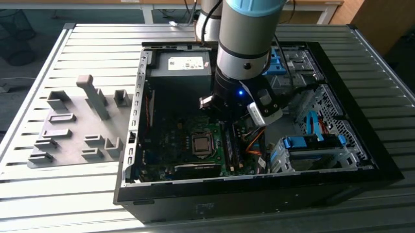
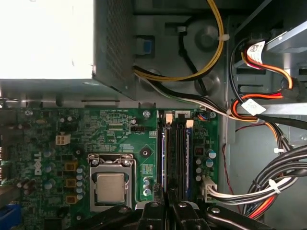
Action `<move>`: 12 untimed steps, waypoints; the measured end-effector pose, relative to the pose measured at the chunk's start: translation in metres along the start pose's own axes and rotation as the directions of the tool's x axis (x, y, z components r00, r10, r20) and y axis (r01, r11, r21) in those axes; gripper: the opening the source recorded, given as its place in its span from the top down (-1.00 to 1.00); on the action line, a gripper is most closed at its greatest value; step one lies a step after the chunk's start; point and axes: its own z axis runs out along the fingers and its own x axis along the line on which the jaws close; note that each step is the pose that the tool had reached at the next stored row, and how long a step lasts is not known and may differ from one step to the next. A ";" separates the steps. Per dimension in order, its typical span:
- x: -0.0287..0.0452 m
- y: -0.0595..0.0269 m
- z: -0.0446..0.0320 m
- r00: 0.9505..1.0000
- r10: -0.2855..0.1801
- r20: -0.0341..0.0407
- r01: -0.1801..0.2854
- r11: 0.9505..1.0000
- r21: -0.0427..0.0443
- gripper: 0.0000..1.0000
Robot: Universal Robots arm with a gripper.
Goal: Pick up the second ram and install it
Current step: 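Insert the second ram into the second slot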
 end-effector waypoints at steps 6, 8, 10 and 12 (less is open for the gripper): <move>-0.0029 0.0002 0.0090 1.000 0.000 0.000 0.000 1.000 0.000 0.72; -0.0035 0.0002 0.0116 1.000 0.000 0.000 0.000 1.000 0.000 0.72; -0.0039 0.0003 0.0135 1.000 0.000 0.000 0.000 1.000 -0.001 0.72; -0.0041 0.0002 0.0142 1.000 0.000 0.000 0.000 1.000 -0.002 0.72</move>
